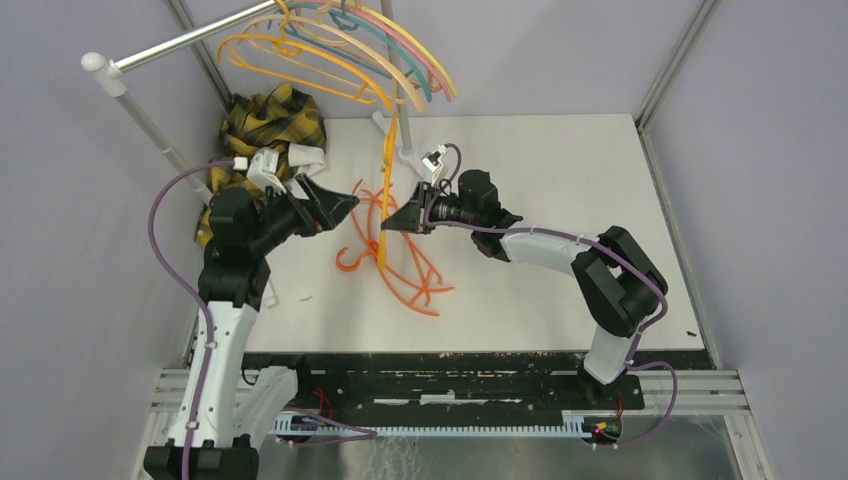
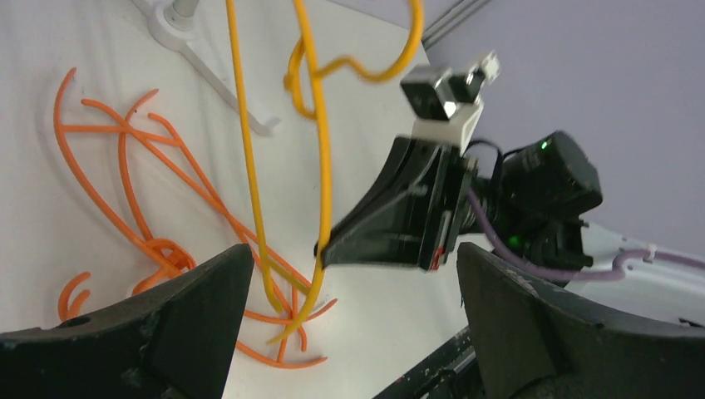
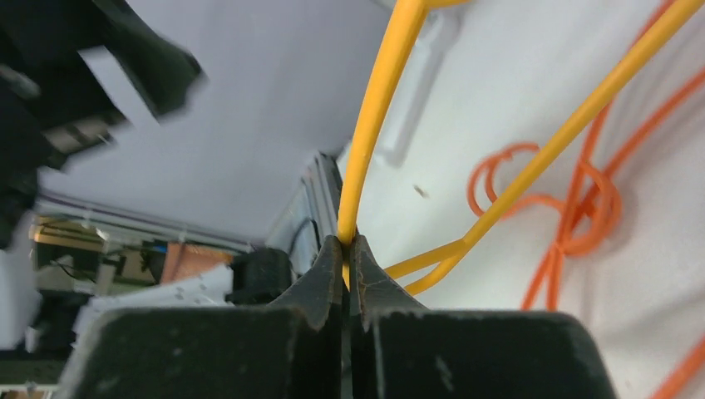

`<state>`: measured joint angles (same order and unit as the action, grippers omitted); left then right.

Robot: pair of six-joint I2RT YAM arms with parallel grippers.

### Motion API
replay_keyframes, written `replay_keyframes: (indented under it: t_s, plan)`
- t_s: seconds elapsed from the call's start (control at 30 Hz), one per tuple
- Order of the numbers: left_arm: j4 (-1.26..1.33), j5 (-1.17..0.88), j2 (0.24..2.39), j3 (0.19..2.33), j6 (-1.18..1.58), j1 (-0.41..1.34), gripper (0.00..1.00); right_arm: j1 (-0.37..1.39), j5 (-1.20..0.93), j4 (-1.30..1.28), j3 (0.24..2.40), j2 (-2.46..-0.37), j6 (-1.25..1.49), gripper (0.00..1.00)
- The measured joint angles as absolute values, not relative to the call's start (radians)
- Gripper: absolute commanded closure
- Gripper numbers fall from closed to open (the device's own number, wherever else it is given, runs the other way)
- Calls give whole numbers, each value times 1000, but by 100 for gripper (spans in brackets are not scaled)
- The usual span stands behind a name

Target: Organize the hangers

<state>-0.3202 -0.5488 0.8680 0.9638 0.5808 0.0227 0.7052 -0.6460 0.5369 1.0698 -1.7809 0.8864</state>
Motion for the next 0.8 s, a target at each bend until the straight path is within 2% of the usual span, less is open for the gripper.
replay_keyframes:
  t_s: [0.3,0.63,0.8]
  plan:
    - [-313,-578,693,732,550,23,1,713,-565,792,1232,-1876,1163,99]
    - [-331,-474,675,682,503,23,1,760,-544,793,1256,-1898,1233,99]
    - [-323,-441,700,682,486,23,5,796,-540,774,1256,-1898,1234,100]
